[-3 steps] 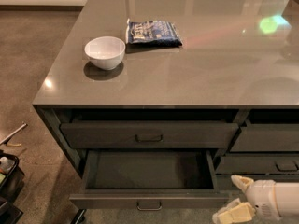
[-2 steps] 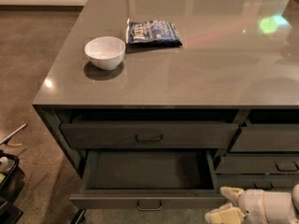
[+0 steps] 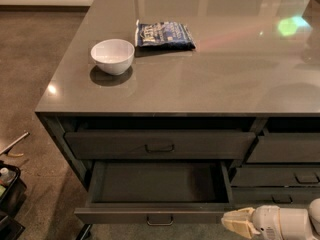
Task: Close middle drawer
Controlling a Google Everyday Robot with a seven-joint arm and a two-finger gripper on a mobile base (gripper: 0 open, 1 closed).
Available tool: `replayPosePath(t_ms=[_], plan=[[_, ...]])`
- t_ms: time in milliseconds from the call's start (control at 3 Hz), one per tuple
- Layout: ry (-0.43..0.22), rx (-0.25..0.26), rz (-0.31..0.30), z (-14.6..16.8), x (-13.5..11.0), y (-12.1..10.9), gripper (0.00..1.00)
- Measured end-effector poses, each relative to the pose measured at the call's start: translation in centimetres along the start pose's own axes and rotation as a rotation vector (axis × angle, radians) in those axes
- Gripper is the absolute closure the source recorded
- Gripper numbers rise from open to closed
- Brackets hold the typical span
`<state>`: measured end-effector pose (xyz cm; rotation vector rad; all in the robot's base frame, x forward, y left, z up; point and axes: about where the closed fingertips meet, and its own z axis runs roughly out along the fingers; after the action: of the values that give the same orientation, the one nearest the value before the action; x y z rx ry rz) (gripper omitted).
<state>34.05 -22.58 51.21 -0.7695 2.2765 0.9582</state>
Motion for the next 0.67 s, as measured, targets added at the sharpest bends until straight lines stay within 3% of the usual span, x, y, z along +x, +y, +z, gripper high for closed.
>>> replayPosePath(t_ms=[333, 667], plan=[[-0.019, -0.002, 0.034, 1.3, 1.0, -1.1, 0.89], [-0.105, 0.030, 0.081, 3.9, 2.0, -4.4, 1.00]])
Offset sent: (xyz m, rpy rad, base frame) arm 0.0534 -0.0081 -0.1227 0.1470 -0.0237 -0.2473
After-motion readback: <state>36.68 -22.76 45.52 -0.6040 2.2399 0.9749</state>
